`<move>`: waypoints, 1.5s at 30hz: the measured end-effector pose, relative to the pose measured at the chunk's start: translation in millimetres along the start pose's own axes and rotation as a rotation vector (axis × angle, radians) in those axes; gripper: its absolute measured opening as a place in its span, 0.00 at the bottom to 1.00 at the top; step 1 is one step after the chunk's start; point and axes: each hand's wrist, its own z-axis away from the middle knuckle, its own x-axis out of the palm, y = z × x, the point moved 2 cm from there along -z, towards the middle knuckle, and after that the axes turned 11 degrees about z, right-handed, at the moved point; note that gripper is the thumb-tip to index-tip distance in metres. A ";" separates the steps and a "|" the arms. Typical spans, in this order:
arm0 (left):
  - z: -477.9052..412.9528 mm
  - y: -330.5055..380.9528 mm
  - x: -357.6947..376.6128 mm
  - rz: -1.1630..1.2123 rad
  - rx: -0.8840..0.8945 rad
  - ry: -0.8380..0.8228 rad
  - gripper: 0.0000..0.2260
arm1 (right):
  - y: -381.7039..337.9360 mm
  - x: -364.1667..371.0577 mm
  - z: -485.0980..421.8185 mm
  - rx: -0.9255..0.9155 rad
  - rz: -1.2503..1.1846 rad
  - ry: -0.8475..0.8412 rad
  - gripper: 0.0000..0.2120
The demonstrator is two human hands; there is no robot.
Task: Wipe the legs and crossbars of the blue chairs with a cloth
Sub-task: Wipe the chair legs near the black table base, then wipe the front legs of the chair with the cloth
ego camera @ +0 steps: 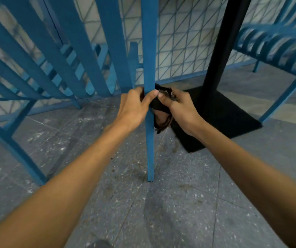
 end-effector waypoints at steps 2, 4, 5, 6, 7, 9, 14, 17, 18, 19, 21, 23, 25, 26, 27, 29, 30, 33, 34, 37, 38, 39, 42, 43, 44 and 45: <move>-0.5 -2.2 -0.2 -0.002 0.025 0.005 0.14 | 6.6 9.8 4.8 -0.014 -0.085 0.038 0.22; -3.3 -6.4 -0.2 0.018 0.026 -0.018 0.12 | 15.6 20.4 10.2 -0.044 -0.158 0.083 0.21; -4.6 -10.2 1.0 0.062 0.017 -0.026 0.09 | 20.6 27.0 13.9 -0.063 -0.199 0.106 0.19; -4.9 -13.8 3.2 0.114 0.008 -0.034 0.07 | 27.1 35.7 18.7 -0.081 -0.238 0.133 0.19; -4.8 -17.0 5.1 0.149 0.006 -0.035 0.04 | 32.8 44.7 24.5 -0.100 -0.268 0.149 0.20; -3.2 -21.9 10.8 0.148 0.013 -0.021 0.02 | 52.9 64.1 37.8 -0.100 -0.293 0.188 0.24; 1.1 -23.5 13.6 0.204 -0.016 -0.031 0.02 | 128.2 104.8 81.8 0.155 -0.291 0.144 0.28; 4.1 -22.9 15.7 0.209 -0.016 -0.035 0.01 | 167.7 106.7 96.3 0.400 -0.149 -0.052 0.26; 3.7 -23.0 15.8 0.213 -0.017 -0.037 0.01 | 174.7 101.8 92.8 0.414 -0.034 -0.134 0.25; 3.7 -22.6 15.4 0.214 -0.021 -0.039 0.01 | 177.2 96.2 86.4 0.398 0.091 -0.225 0.23; 1.8 -23.4 15.2 0.201 -0.028 -0.046 0.02 | 169.3 82.4 68.4 0.339 0.266 -0.353 0.19; 0.7 -22.6 14.1 0.191 -0.037 -0.054 0.02 | 147.7 68.3 49.7 0.266 0.246 -0.348 0.15; -0.2 -22.7 13.1 0.179 -0.041 -0.054 0.02 | 122.8 55.0 36.3 0.192 0.095 -0.225 0.11; -0.5 -23.2 13.2 0.171 -0.042 -0.057 0.02 | 110.9 50.3 35.0 0.171 0.039 -0.144 0.08; -0.2 -22.1 13.5 0.165 -0.037 -0.060 0.02 | 104.0 49.6 36.7 0.171 0.013 -0.048 0.05; 0.1 -22.9 12.8 0.150 -0.026 -0.057 0.03 | 98.9 60.4 50.6 0.186 -0.047 0.106 0.05; -0.3 -23.3 13.0 0.148 -0.018 -0.057 0.03 | 100.1 69.0 58.7 0.195 -0.108 0.142 0.09; -1.1 -26.6 12.5 0.155 -0.008 -0.063 0.06 | 126.4 103.6 80.2 0.225 -0.252 0.104 0.23; -1.4 -28.2 11.4 0.157 -0.013 -0.065 0.07 | 138.2 112.8 85.3 0.255 -0.266 0.055 0.25; -2.7 -29.6 10.7 0.156 -0.024 -0.076 0.12 | 173.7 128.4 95.2 0.364 -0.349 -0.151 0.25; -3.0 -29.9 10.8 0.161 -0.022 -0.081 0.12 | 181.0 128.8 95.7 0.383 -0.317 -0.215 0.24; -2.9 -29.8 11.0 0.172 -0.020 -0.090 0.10 | 186.6 126.7 93.7 0.388 -0.214 -0.268 0.22; -2.5 -31.1 10.9 0.191 -0.006 -0.113 0.09 | 177.6 111.6 80.8 0.321 0.087 -0.321 0.17; -2.2 -32.6 10.7 0.197 -0.004 -0.120 0.11 | 167.9 105.1 74.8 0.283 0.111 -0.292 0.16; -1.1 -36.6 11.1 0.207 -0.007 -0.127 0.13 | 156.2 99.1 68.7 0.243 0.111 -0.246 0.16; -0.2 -41.3 12.4 0.204 -0.019 -0.141 0.15 | 142.2 91.1 61.6 0.191 0.091 -0.168 0.17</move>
